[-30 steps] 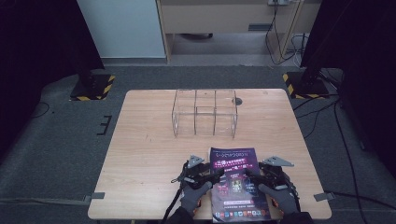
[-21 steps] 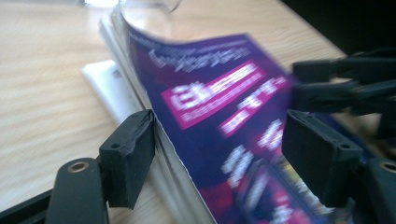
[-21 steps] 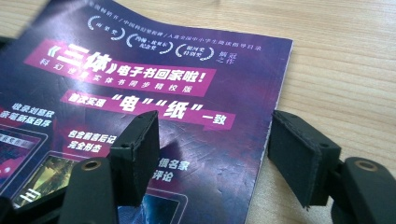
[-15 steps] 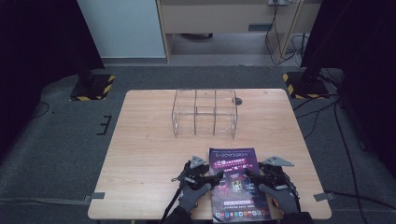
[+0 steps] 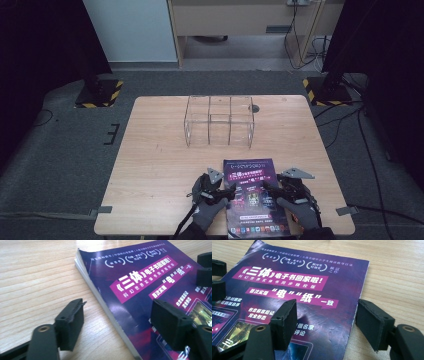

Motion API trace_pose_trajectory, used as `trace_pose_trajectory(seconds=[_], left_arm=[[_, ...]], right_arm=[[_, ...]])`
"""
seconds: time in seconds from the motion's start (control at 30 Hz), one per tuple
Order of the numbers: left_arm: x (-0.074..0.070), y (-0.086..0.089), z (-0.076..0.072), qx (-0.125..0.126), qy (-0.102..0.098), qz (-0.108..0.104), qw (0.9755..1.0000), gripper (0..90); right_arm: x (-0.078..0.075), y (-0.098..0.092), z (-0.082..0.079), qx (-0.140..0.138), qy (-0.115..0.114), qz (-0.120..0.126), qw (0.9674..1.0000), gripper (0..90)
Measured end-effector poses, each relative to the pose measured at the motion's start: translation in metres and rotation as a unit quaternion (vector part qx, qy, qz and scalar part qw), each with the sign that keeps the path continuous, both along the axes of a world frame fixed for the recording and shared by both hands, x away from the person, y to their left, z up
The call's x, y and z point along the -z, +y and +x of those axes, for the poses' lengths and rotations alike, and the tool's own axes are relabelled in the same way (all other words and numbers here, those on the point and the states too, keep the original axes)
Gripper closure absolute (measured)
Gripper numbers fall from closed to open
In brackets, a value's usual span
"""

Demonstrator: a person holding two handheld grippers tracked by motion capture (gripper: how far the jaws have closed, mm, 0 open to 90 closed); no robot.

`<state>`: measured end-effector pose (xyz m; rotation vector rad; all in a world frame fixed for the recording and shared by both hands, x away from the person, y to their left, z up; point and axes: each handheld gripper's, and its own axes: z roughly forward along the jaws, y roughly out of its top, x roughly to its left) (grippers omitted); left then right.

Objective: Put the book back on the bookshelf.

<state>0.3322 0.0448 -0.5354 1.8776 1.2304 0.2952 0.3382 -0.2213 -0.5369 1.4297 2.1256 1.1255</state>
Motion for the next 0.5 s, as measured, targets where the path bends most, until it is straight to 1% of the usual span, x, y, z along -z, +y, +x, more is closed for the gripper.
trace_pose_trajectory(seconds=[0.03, 0.1, 0.13, 0.17, 0.2, 0.23, 0.37, 0.4, 0.47, 0.5], left_arm=[[0.001, -0.003, 0.001, -0.001, 0.007, -0.023, 0.9997, 26.1], [0.000, -0.008, 0.000, -0.012, 0.002, -0.008, 0.9999, 25.0], [0.001, -0.009, 0.000, -0.020, 0.003, -0.018, 0.9996, 24.9], [0.001, -0.006, 0.000, -0.028, 0.010, -0.040, 0.9988, 24.9], [0.002, -0.003, 0.001, -0.034, 0.018, -0.064, 0.9972, 25.0], [0.003, 0.000, 0.002, -0.039, 0.025, -0.083, 0.9955, 25.2], [0.004, 0.005, 0.003, -0.045, 0.037, -0.117, 0.9914, 27.2], [0.004, 0.007, 0.003, -0.044, 0.040, -0.122, 0.9907, 28.0], [0.005, 0.013, 0.004, -0.047, 0.058, -0.151, 0.9858, 30.0], [0.006, 0.015, 0.004, -0.044, 0.064, -0.161, 0.9839, 31.3]], right_arm=[[0.000, 0.000, 0.000, 0.000, 0.000, 0.001, 1.0000, 33.6], [0.000, 0.000, 0.000, 0.002, 0.000, 0.001, 1.0000, 33.5], [0.000, -0.001, 0.000, 0.000, 0.001, 0.002, 1.0000, 33.5], [0.000, -0.001, 0.000, 0.001, 0.002, 0.005, 1.0000, 33.5], [0.000, -0.001, 0.000, 0.000, 0.002, 0.006, 1.0000, 33.6], [0.000, -0.002, 0.000, 0.001, 0.002, 0.008, 1.0000, 33.6], [0.000, -0.002, 0.000, 0.003, 0.003, 0.013, 0.9999, 33.6], [0.000, -0.002, 0.000, 0.004, 0.003, 0.013, 0.9999, 33.7], [0.000, -0.002, 0.000, 0.006, 0.004, 0.014, 0.9999, 33.7], [0.000, -0.002, 0.000, 0.007, 0.004, 0.015, 0.9999, 33.6]])
